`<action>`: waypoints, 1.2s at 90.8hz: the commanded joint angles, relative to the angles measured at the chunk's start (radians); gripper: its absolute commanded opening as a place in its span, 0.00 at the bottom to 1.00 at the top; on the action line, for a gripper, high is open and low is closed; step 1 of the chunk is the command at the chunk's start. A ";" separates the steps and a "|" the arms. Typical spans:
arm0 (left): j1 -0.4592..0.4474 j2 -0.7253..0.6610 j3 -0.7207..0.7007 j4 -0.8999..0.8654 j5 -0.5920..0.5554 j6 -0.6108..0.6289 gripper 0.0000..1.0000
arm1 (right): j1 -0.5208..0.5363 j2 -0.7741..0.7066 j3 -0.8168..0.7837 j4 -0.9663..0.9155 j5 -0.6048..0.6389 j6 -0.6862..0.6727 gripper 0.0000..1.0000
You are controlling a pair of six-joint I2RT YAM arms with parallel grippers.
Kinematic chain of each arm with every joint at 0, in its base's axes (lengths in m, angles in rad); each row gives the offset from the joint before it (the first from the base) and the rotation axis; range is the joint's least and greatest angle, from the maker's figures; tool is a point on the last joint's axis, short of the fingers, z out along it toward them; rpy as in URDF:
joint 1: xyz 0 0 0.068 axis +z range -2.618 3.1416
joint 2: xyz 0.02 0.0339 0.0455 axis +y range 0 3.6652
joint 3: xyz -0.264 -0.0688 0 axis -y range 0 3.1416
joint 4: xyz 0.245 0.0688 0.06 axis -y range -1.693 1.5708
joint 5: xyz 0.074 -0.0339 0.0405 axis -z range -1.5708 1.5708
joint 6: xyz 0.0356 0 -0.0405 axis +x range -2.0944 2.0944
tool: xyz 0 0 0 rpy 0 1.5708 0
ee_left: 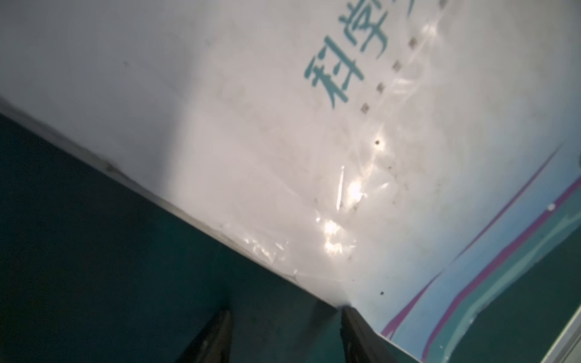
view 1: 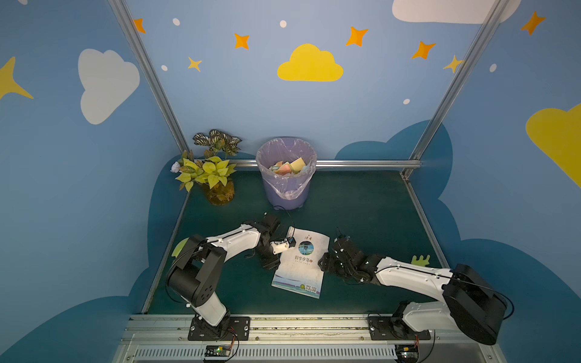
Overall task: Peel off the used sticky note
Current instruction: Adjust the book at the center of the board.
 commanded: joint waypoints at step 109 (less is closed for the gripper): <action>-0.014 -0.128 -0.043 -0.089 0.018 0.001 0.55 | 0.159 -0.173 0.021 0.070 0.095 -0.005 0.00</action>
